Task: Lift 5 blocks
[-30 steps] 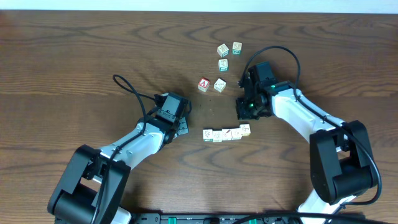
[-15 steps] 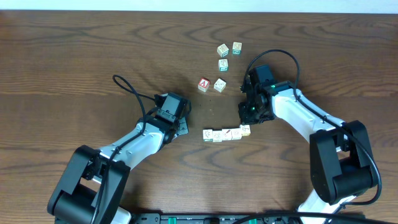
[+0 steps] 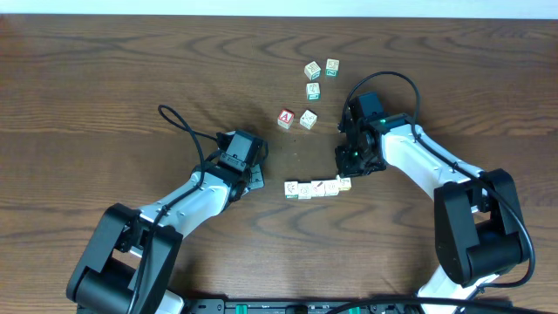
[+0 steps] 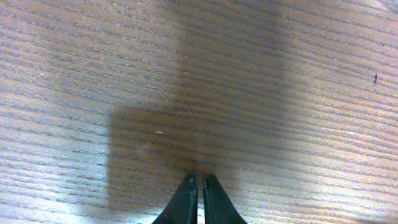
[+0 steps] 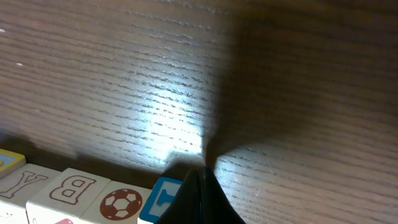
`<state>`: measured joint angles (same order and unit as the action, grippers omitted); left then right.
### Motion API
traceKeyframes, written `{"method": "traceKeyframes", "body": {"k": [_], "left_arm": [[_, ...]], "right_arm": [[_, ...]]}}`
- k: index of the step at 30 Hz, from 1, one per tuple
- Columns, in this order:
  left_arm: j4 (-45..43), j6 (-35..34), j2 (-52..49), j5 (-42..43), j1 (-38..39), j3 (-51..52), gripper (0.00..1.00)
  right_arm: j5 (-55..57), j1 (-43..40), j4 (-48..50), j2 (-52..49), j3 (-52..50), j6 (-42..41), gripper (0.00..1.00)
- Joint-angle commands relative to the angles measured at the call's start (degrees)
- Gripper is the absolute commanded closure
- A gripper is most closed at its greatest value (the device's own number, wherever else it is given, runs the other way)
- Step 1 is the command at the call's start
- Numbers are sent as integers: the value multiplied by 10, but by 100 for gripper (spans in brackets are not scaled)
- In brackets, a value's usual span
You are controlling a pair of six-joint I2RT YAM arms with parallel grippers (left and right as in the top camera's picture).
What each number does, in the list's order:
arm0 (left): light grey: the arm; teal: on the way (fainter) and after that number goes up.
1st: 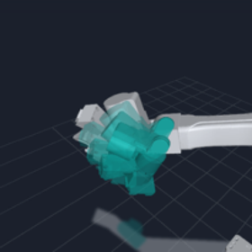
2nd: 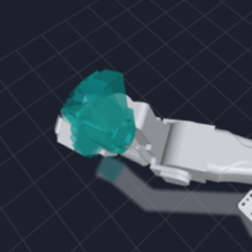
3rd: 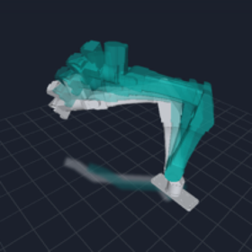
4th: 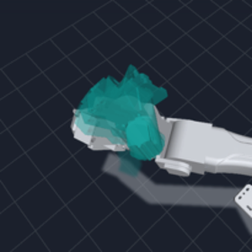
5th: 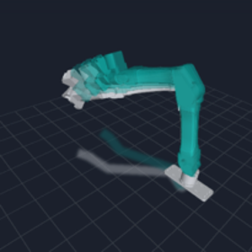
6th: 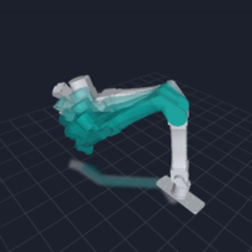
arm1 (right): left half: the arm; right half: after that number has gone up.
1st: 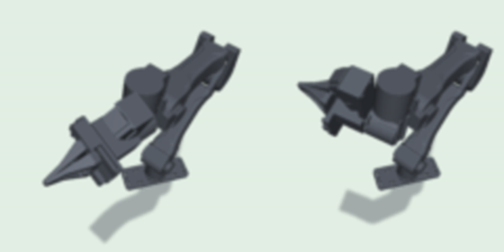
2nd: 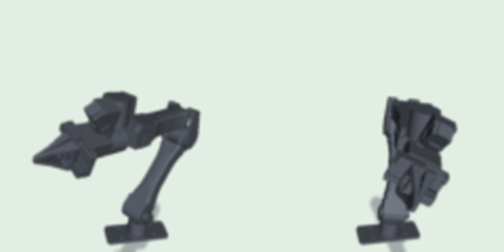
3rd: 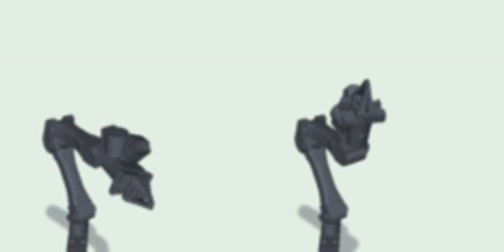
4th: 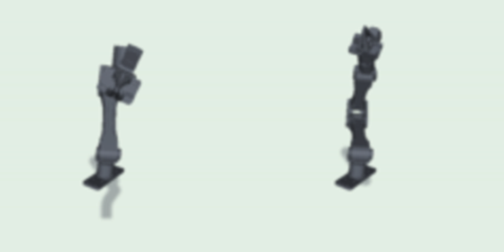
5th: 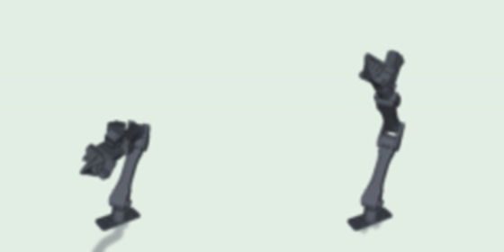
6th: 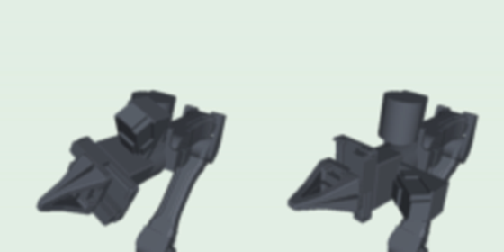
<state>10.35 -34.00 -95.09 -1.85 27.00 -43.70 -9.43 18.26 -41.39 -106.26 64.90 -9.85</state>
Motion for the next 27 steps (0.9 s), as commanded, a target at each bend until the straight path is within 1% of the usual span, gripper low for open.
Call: {"method": "traceKeyframes", "body": {"k": [1, 8, 15, 21, 27], "left_arm": [[16, 10, -10, 14, -2, 9, 92], [16, 10, -10, 14, -2, 9, 92], [16, 10, -10, 14, -2, 9, 92], [15, 10, -10, 14, -2, 9, 93], [16, 10, -10, 14, -2, 9, 93]], "right_arm": [[2, -2, -5, -3, 7, 7, 99], [2, -2, -13, -3, 7, 7, 99], [1, -2, 9, -3, 7, 25, 99], [-38, -2, 8, -3, 7, 42, 99], [-42, 5, 0, -3, 7, 44, 99]]}}
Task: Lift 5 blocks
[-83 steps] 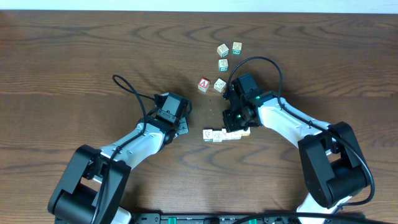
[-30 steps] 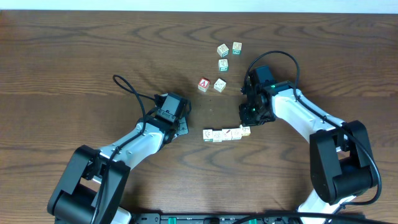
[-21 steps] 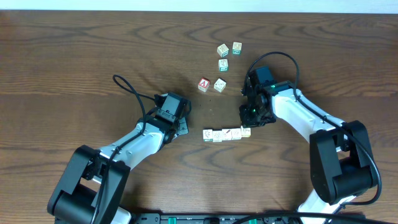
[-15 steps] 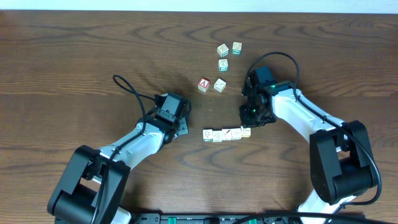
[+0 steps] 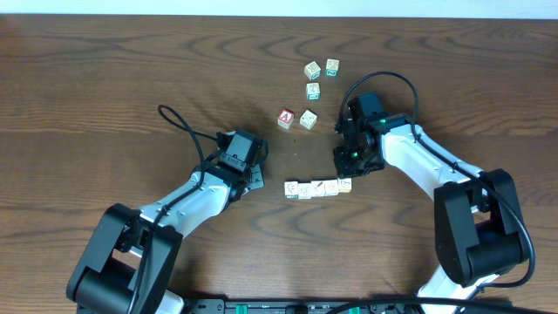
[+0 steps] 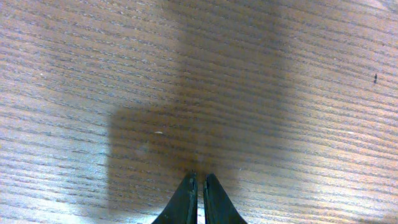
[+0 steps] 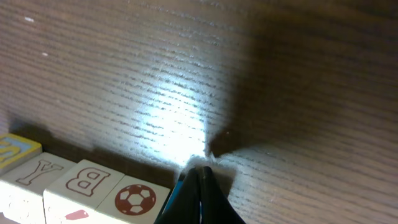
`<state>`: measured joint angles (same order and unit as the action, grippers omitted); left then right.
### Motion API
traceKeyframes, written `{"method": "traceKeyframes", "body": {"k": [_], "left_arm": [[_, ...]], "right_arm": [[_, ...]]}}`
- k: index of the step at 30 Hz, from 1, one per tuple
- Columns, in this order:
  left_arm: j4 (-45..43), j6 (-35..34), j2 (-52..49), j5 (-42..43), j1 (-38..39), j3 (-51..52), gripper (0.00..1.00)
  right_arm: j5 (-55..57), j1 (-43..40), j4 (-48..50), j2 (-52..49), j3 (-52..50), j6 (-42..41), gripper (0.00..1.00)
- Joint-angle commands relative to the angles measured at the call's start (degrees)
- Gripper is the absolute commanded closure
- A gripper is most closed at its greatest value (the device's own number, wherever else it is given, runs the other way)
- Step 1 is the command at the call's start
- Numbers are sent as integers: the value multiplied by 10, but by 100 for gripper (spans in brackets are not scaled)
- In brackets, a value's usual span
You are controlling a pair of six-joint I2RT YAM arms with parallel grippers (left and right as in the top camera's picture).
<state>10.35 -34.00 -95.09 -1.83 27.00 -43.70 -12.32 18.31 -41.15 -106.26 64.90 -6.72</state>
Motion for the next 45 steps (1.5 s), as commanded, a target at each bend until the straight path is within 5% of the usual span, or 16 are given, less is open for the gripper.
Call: {"method": "traceKeyframes", "body": {"k": [1, 17, 29, 45], "left_arm": [[16, 10, -10, 14, -2, 9, 92], [16, 10, -10, 14, -2, 9, 92], [15, 15, -10, -28, -7, 9, 92], [29, 59, -10, -2, -157, 9, 92]], "right_arm": [[-13, 7, -3, -3, 7, 15, 99], [-3, 20, -2, -3, 7, 16, 99], [-65, 36, 116, -3, 7, 7, 99], [-62, 108, 153, -3, 7, -40, 99]]}}
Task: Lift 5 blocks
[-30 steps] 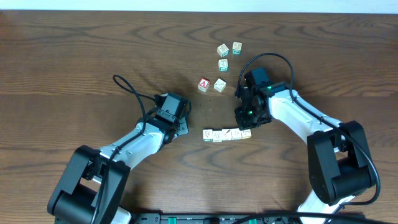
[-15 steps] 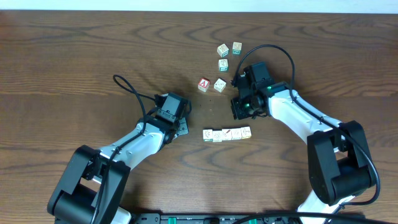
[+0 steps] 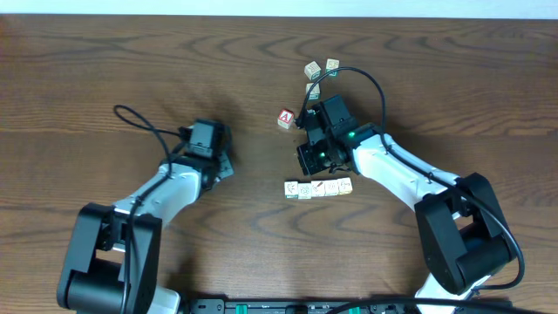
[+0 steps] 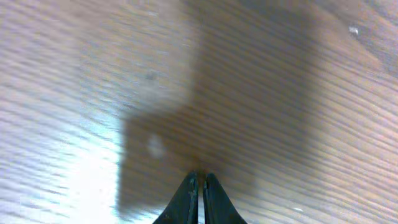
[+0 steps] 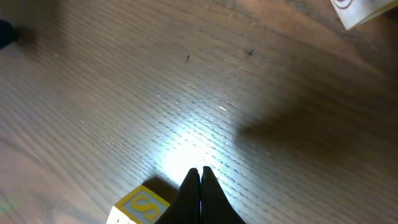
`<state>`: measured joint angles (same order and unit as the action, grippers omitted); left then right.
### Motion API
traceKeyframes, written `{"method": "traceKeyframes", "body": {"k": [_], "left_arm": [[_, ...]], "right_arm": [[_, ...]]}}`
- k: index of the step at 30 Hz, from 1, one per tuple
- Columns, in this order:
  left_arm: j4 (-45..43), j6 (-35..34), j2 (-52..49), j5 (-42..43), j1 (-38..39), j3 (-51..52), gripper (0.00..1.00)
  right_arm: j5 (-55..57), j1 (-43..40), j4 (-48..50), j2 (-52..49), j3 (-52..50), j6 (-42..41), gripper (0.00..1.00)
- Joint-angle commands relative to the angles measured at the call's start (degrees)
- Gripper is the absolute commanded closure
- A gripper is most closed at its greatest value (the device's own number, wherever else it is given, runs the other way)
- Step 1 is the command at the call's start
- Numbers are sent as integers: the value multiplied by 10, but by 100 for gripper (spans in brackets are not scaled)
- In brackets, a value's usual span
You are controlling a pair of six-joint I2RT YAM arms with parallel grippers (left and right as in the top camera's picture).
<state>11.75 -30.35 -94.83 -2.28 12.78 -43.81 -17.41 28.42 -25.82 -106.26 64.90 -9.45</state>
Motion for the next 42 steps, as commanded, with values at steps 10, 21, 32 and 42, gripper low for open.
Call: {"method": "traceKeyframes", "body": {"k": [10, 21, 32, 42], "left_arm": [[15, 25, -13, 1, -28, 10, 92], [16, 25, -13, 1, -28, 10, 93], [17, 25, -13, 1, -28, 10, 93], [17, 25, -13, 1, -28, 10, 93]], "right_arm": [[-17, 44, -8, -3, 7, -23, 99], [-6, 54, -28, -3, 6, -30, 99], [-4, 54, -39, -3, -5, -30, 99], [-4, 54, -53, -3, -5, -30, 99]]}}
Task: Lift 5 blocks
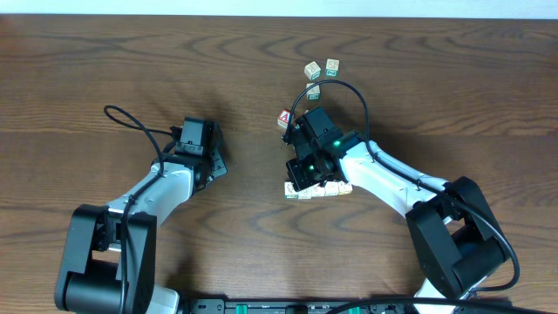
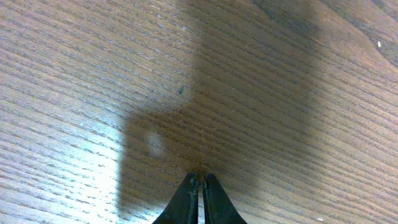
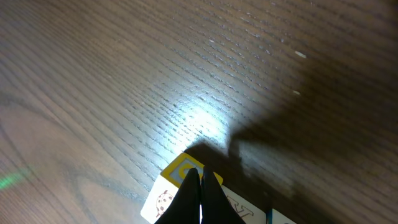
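A row of several picture-and-letter blocks [image 1: 337, 187] lies on the wooden table [image 1: 105, 70], its left part hidden under my right arm. My right gripper [image 1: 296, 177] is shut and empty at the row's left end. In the right wrist view its tips [image 3: 200, 177] sit over the yellow-framed end block [image 3: 179, 169]. A lettered neighbour block [image 3: 239, 208] lies beside that one. My left gripper [image 1: 218, 164] [image 2: 199, 180] is shut on nothing over bare wood, well left of the row.
Loose blocks lie behind the right arm: a red A block [image 1: 284, 116], two blocks at the back [image 1: 312, 70] [image 1: 332, 65], and one partly hidden [image 1: 313, 90]. The left arm's cable [image 1: 131, 122] loops over the table.
My right gripper has shifted left and nearer along the row, from beside the yellow-framed block to over it. The left gripper has drawn slightly further left. Both stay shut.
First my right gripper was shut at the row's right end by a blue block, and the left gripper sat just left of the row. Later the right gripper stood behind the row's left half and the left arm had pulled away left. The row still lies on the table.
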`<state>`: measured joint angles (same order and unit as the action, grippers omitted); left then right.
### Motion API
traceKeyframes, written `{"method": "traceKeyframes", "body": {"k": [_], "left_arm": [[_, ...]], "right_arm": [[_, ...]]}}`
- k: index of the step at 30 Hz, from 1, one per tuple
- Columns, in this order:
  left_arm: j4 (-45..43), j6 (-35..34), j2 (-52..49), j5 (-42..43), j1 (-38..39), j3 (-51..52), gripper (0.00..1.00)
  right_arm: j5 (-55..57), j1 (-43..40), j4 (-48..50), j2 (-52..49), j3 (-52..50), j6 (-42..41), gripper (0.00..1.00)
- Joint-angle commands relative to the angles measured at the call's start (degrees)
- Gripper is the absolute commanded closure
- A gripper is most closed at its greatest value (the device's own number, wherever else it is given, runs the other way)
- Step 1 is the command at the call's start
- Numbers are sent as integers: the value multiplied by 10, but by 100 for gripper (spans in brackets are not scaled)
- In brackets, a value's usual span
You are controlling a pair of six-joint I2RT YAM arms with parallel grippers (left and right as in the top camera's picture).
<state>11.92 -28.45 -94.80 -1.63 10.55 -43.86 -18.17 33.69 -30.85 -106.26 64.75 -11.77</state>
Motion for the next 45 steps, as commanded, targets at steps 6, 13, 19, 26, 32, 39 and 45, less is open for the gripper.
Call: {"method": "traceKeyframes", "body": {"k": [6, 13, 19, 26, 32, 39, 45], "left_arm": [[15, 6, -13, -5, -6, 10, 92], [16, 6, -13, -4, -6, 10, 93], [17, 45, -13, 58, -1, 10, 92], [8, 111, -13, 147, 51, 10, 93], [-2, 109, -13, 147, 116, 10, 93], [0, 83, -13, 147, 160, 10, 92], [0, 68, -13, 162, 177, 10, 93]], "right_arm": [[3, 2, -6, -3, -4, -6, 99], [27, 2, -3, -3, -4, -6, 99], [74, -36, 14, -3, -1, -6, 99], [74, -159, -17, -3, 2, -3, 99], [72, -213, -117, -3, 1, 24, 99], [74, -208, -187, -3, -10, 42, 99], [65, -189, -191, -3, -18, 43, 99]]}}
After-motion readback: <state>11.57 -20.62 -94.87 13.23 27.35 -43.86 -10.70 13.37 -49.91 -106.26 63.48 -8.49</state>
